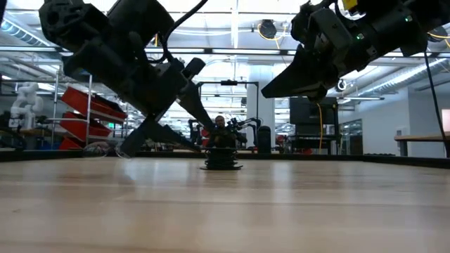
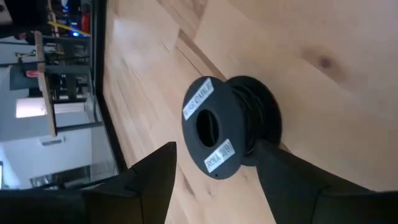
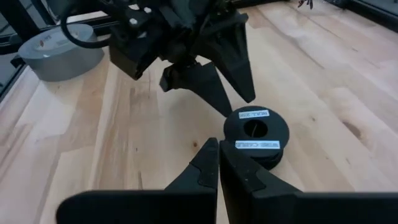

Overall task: Coil cords
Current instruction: Uncoil the black wire from the spool

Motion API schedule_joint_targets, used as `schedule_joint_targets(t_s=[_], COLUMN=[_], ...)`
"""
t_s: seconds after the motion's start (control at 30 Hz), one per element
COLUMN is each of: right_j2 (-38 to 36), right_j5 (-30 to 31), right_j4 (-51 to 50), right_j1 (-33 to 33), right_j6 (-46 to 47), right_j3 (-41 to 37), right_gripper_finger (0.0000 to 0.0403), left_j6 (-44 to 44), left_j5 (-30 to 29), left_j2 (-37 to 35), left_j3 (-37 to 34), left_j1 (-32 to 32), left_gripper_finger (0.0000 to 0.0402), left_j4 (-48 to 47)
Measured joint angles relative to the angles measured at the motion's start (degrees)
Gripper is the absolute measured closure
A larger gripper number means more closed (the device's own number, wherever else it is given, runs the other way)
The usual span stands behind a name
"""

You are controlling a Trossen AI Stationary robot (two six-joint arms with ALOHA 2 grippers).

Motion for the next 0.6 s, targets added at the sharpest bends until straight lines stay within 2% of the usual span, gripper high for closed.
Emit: schedule_joint_targets(t_s=[0.43,0.6], right_j2=[0.0,0.0], right_j5=[0.0,0.0], right_j4=[0.0,-0.1], right_j1=[0.9,0.9], right_j6=[1.2,1.2], right_j3=[0.0,0.0], right_gripper_finger=[0.0403,0.0403], left_j6=[3.3,5.0], left_j5=[-0.1,-3.9], left_j2=[2.3,4.5], left_j3=[0.0,0.0], left_j1=[0.4,0.0], left_gripper_finger=[0.0178,0.0183], left_j4=[0.4,4.4])
